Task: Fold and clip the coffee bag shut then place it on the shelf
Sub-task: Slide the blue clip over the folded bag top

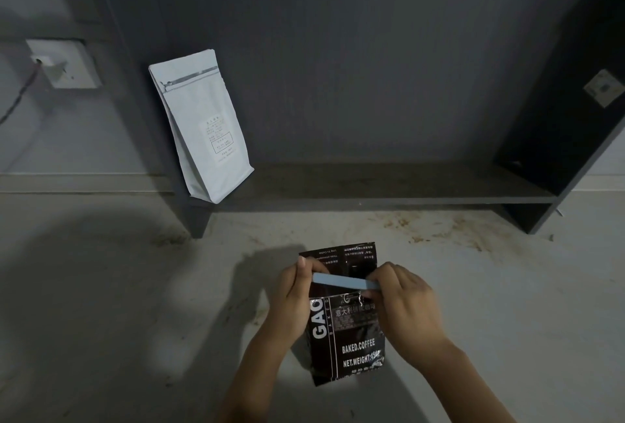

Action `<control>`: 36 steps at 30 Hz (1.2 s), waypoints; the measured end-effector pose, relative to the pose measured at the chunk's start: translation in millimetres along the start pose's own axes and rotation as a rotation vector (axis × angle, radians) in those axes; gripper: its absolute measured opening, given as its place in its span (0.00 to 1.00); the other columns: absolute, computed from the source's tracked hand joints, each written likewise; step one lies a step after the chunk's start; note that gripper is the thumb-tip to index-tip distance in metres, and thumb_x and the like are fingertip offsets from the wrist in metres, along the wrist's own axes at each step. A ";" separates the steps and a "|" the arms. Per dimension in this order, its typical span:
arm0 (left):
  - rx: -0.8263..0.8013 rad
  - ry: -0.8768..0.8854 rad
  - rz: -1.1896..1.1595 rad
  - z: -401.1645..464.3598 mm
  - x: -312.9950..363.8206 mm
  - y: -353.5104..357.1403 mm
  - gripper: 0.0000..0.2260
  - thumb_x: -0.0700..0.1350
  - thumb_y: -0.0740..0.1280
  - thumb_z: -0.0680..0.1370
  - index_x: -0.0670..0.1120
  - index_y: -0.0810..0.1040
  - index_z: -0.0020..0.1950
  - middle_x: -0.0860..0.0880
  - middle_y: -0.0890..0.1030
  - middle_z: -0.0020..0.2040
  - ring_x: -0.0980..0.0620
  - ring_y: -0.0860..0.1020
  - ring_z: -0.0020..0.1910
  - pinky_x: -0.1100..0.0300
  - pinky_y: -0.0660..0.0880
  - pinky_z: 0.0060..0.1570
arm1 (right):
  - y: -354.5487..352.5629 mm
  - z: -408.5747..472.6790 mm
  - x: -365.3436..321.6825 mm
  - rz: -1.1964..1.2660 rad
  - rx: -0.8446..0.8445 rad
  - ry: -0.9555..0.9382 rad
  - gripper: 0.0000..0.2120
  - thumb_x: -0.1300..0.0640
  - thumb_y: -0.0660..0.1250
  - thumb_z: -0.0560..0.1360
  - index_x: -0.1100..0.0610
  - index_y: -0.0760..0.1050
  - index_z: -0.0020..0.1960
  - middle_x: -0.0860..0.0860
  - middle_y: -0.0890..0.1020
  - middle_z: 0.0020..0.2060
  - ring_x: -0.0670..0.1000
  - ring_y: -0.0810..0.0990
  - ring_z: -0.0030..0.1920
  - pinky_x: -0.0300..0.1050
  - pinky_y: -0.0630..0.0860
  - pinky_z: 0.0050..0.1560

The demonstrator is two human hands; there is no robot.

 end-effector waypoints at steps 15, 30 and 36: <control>0.034 -0.027 -0.008 -1.6 -2.1 -0.5 0.17 0.47 0.52 0.82 0.51 0.77 0.41 0.59 0.84 0.35 0.67 0.80 0.37 0.77 0.72 0.36 | -26.2 18.5 11.0 0.754 -0.012 0.286 0.09 0.47 0.68 0.67 0.52 0.78 0.37 0.52 0.79 0.30 0.45 0.75 0.28 0.37 0.72 0.29; 0.023 0.044 -0.124 -3.2 -5.0 0.6 0.45 0.32 0.75 0.68 0.68 0.54 0.67 0.48 0.86 0.38 0.49 0.84 0.40 0.65 0.79 0.43 | -16.0 13.4 40.9 0.989 0.223 0.544 0.06 0.62 0.66 0.72 0.52 0.77 0.40 0.44 0.84 0.35 0.53 0.81 0.41 0.48 0.77 0.48; -0.004 -0.060 -0.206 -6.9 -2.9 2.0 0.46 0.38 0.78 0.64 0.65 0.55 0.70 0.47 0.86 0.46 0.46 0.84 0.48 0.51 0.81 0.48 | -5.4 4.6 44.1 1.030 0.110 0.573 0.02 0.61 0.68 0.71 0.55 0.78 0.40 0.48 0.84 0.36 0.52 0.83 0.42 0.39 0.80 0.47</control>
Point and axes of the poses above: each hand's wrist, its own z-axis towards the middle knuckle, its own y-axis out of the palm, x = y × z, the point moved 1 cm from there along z, towards the middle knuckle
